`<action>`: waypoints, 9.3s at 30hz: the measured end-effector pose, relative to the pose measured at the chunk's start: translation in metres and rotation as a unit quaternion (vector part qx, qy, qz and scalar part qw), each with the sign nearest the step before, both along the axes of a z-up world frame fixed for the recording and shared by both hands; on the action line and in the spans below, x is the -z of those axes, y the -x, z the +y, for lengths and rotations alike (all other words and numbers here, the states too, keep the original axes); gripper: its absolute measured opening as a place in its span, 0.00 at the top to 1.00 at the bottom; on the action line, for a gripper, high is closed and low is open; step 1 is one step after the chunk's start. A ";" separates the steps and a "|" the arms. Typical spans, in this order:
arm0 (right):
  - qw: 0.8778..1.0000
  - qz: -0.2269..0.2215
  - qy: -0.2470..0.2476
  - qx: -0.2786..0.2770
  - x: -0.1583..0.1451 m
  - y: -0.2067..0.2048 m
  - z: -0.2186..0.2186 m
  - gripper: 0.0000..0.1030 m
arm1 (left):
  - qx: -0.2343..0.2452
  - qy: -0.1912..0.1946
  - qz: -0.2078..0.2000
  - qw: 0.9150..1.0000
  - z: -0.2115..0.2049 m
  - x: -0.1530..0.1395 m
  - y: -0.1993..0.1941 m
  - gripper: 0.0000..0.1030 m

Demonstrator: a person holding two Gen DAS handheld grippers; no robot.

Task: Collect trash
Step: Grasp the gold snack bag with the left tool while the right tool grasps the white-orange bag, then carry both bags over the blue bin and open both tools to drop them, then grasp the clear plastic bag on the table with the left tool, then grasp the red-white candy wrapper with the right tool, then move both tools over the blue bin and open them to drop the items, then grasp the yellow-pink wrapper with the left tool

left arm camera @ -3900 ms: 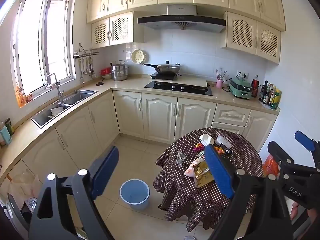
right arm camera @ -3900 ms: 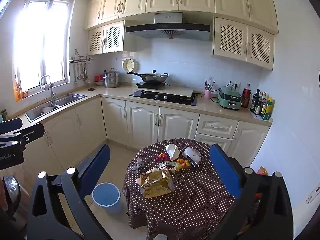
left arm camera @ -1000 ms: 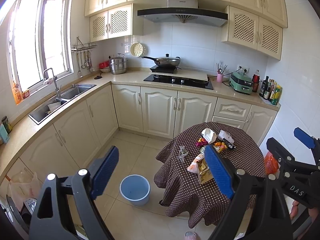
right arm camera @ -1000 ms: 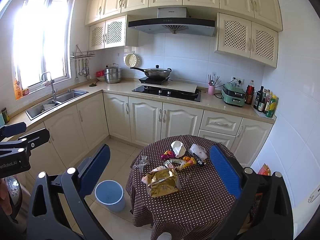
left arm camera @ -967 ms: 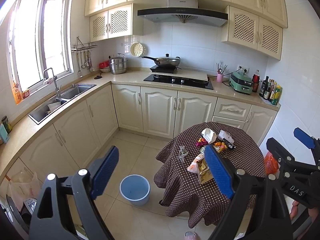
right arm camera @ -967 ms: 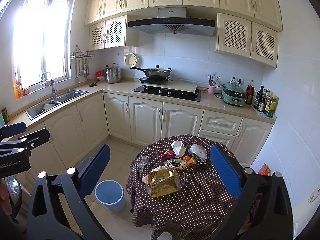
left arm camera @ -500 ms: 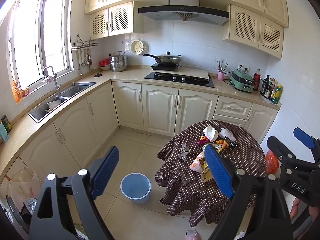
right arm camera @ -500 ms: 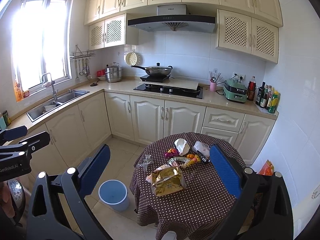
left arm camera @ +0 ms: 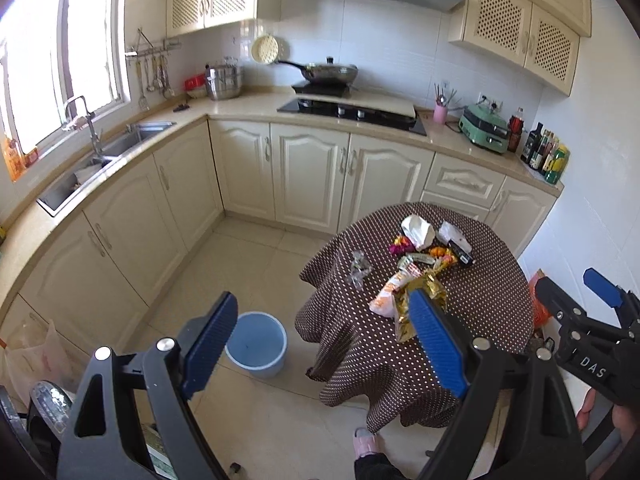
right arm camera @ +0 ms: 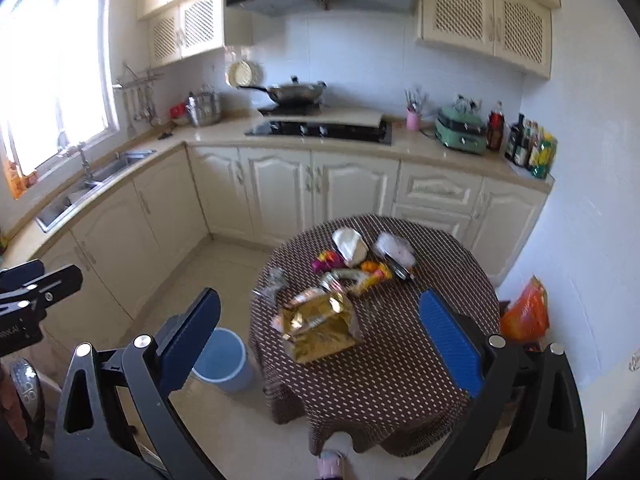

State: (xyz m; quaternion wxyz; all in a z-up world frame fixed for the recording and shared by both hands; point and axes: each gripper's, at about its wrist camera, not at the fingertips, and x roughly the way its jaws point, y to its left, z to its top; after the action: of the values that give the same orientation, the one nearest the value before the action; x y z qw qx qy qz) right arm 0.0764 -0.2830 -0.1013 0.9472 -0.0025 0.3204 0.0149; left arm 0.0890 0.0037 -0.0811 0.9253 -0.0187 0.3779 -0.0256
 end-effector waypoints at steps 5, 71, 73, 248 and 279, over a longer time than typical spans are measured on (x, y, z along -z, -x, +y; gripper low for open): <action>0.999 0.046 0.009 0.024 0.040 -0.034 -0.033 0.07 | 0.032 -0.001 0.063 0.997 -0.034 0.043 -0.048 0.17; 0.964 0.229 -0.132 0.003 0.153 -0.236 0.106 0.67 | -0.055 0.073 0.241 0.966 0.189 0.220 -0.268 0.96; 0.955 0.252 -0.153 -0.033 0.167 -0.244 0.142 0.67 | -0.069 0.068 0.259 0.961 0.207 0.237 -0.270 0.96; 0.903 0.351 -0.161 -0.187 0.248 -0.330 0.314 0.84 | -0.083 0.146 0.317 0.933 0.264 0.286 -0.294 0.57; 0.961 0.223 -0.158 0.048 0.183 -0.296 -0.035 0.70 | 0.137 0.104 0.290 0.941 -0.076 0.232 -0.335 0.54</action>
State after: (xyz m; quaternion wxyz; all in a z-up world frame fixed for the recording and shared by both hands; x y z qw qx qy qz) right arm 0.3722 -0.3178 -0.2847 0.8398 0.1660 0.5165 0.0203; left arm 0.4244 -0.0718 -0.3133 0.7561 -0.0698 0.6239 -0.1848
